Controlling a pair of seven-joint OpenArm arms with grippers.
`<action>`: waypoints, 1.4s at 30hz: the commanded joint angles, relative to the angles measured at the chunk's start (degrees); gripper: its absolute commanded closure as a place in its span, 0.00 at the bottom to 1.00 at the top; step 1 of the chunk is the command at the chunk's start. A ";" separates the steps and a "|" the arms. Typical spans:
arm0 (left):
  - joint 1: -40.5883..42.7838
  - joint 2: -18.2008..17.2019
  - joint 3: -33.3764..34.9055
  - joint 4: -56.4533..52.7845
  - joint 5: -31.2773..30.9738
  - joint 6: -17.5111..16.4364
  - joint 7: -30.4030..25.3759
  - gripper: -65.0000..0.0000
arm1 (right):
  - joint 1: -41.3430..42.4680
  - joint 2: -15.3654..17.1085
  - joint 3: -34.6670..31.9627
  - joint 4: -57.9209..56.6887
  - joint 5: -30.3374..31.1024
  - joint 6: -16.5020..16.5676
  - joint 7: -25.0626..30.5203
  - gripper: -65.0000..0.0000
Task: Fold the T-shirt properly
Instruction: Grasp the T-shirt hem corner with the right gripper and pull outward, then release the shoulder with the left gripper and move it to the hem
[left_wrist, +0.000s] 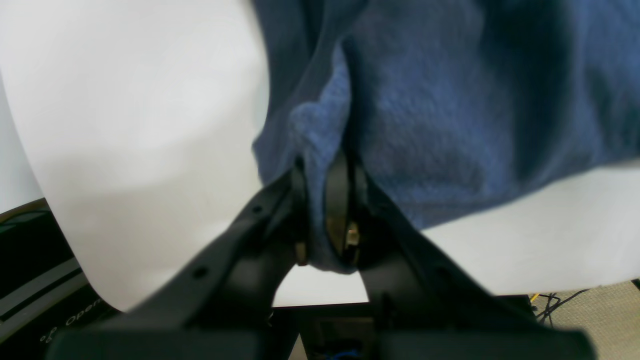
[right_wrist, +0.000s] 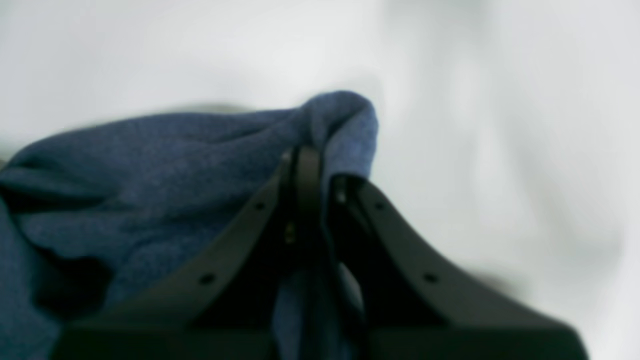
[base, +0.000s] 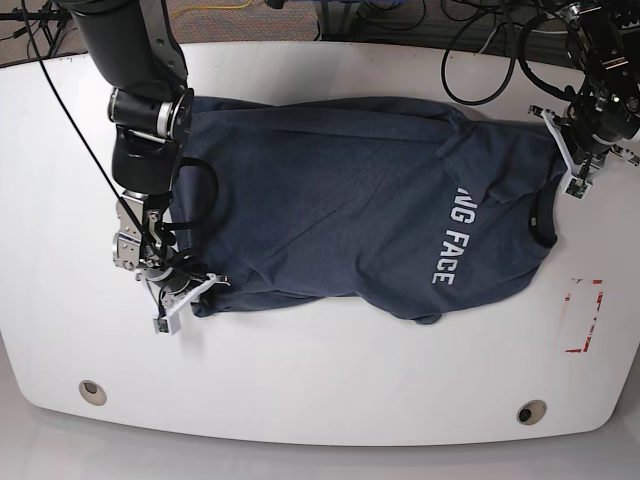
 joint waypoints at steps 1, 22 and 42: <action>-0.20 -0.79 -0.55 1.20 0.10 -0.03 -0.23 1.00 | 2.35 2.57 0.06 1.11 0.59 -0.17 1.48 1.00; 2.61 -0.79 -5.65 1.20 -0.08 -0.03 -0.14 1.00 | 1.91 7.32 0.15 1.64 0.59 -0.08 1.21 1.00; -6.88 1.58 -5.56 1.73 -5.71 -0.03 8.91 0.39 | -0.46 5.12 0.15 1.64 0.68 -0.08 1.39 1.00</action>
